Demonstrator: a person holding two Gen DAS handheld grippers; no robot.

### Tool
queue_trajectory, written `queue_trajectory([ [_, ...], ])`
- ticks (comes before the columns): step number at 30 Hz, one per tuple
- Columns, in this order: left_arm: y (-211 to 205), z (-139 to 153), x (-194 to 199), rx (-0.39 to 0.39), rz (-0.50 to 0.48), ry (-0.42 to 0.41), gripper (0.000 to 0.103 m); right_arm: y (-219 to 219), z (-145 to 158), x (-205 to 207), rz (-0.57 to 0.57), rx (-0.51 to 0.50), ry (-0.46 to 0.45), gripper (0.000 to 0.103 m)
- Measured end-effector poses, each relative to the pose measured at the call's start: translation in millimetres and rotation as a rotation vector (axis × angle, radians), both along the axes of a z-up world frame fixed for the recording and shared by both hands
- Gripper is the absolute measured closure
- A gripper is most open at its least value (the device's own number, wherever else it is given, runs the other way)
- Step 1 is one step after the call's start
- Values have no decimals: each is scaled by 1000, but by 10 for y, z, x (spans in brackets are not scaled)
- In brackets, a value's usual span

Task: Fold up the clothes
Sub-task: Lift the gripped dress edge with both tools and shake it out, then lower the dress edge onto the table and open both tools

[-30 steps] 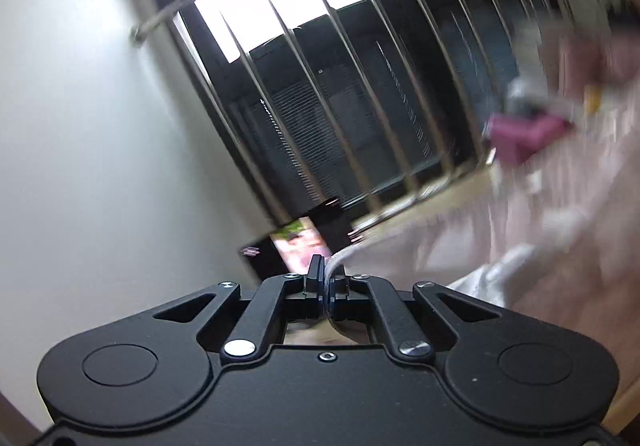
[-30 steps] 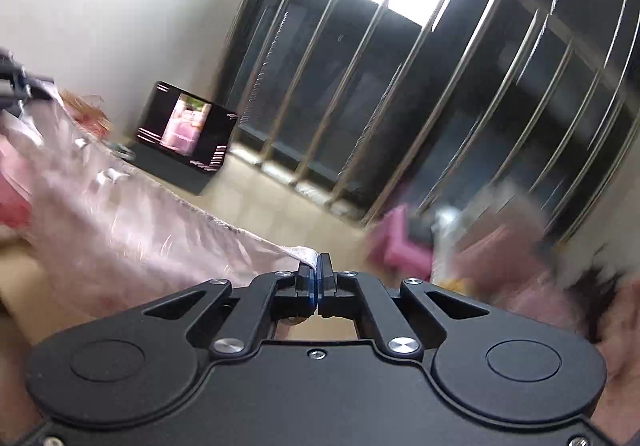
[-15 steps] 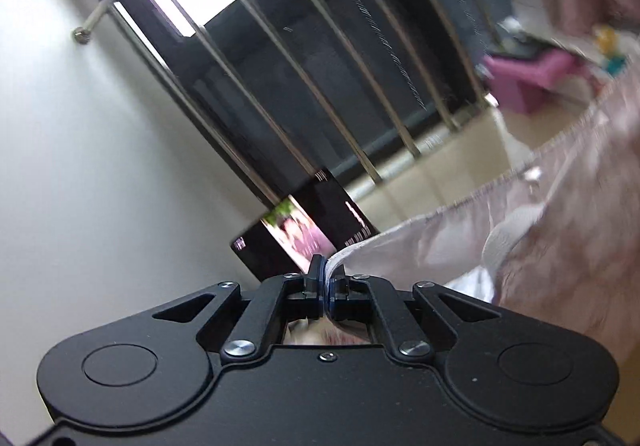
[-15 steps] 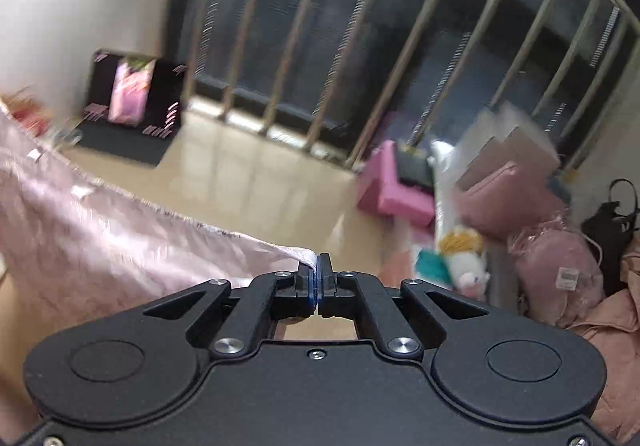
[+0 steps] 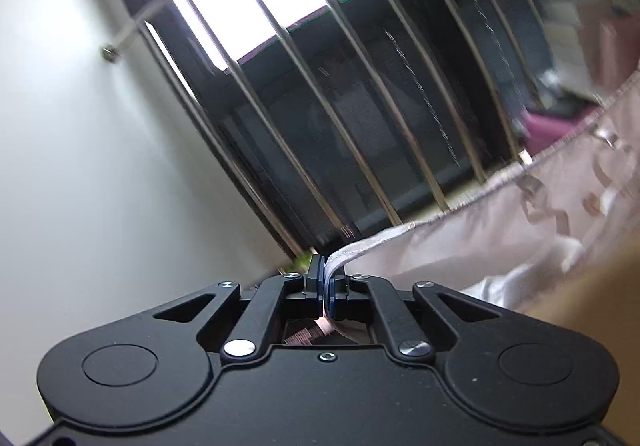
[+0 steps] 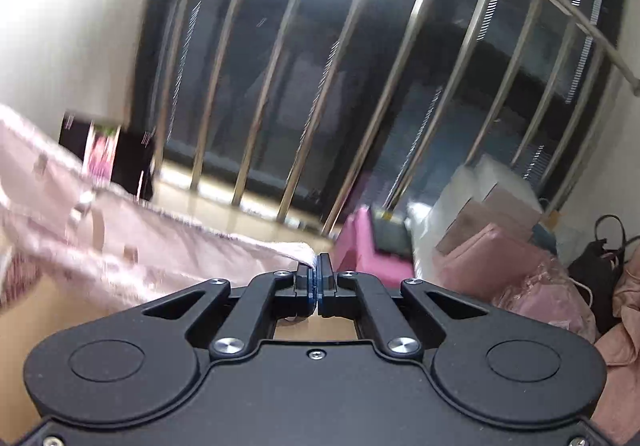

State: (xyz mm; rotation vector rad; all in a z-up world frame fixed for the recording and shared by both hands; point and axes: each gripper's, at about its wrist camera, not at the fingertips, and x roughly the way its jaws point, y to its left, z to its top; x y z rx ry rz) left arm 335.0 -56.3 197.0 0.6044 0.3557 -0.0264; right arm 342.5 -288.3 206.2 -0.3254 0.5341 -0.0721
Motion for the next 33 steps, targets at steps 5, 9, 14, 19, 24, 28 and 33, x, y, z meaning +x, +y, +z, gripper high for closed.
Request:
queue_trajectory([
  [5, 109, -1087, -446, 40, -38, 177, 100, 52, -907, -147, 31, -15, 128, 102],
  [9, 162, -1870, -910, 43, -46, 268, 100, 66, -1744, -561, 28, 13, 178, 102],
  [14, 211, -2430, -1322, 13, -30, 296, 100, 76, -2366, -1189, 9, 106, 180, 102],
  [19, 249, -2583, -1452, -20, 2, 278, 99, 81, -2655, -1550, -17, 137, 129, 99],
  [24, 235, -2617, -1462, -13, 12, 255, 99, -5, -2755, -1621, -39, 231, 182, 95],
  [28, 230, -2647, -1459, -16, 19, 260, 99, -126, -2765, -1658, -66, 314, 194, 78],
  [33, 296, -2528, -1532, -65, -6, 232, 84, -229, -2599, -1882, -35, 402, 154, 76],
])
